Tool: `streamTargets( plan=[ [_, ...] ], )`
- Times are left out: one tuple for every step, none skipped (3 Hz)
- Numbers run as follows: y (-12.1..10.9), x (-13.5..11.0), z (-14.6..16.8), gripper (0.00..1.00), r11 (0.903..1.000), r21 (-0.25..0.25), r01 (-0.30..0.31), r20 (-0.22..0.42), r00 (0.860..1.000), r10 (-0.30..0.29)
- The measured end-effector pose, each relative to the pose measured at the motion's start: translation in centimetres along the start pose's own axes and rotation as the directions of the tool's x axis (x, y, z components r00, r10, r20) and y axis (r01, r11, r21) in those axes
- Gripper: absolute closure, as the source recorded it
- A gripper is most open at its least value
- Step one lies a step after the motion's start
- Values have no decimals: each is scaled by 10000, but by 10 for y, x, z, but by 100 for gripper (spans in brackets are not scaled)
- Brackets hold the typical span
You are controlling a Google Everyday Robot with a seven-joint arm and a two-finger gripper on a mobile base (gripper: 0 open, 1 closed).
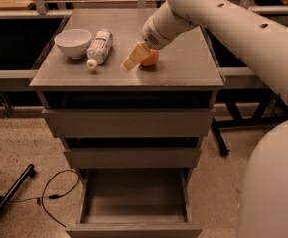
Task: Place orange into bottom drawer
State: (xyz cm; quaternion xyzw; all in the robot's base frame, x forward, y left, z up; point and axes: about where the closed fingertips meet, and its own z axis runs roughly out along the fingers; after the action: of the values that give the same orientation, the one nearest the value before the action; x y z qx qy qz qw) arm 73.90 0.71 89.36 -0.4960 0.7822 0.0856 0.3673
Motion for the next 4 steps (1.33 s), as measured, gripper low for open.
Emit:
streamTargets(
  plan=[
    [0, 0, 0, 0, 10000, -44, -19, -144, 9999, 18],
    [-1, 0, 1, 0, 9999, -98, -53, -372, 9993, 49],
    [-1, 1, 1, 0, 9998, -172, -26, -461, 9989, 18],
    [-2, 1, 1, 0, 9993, -358, -147, -221, 9997, 140]
  ],
)
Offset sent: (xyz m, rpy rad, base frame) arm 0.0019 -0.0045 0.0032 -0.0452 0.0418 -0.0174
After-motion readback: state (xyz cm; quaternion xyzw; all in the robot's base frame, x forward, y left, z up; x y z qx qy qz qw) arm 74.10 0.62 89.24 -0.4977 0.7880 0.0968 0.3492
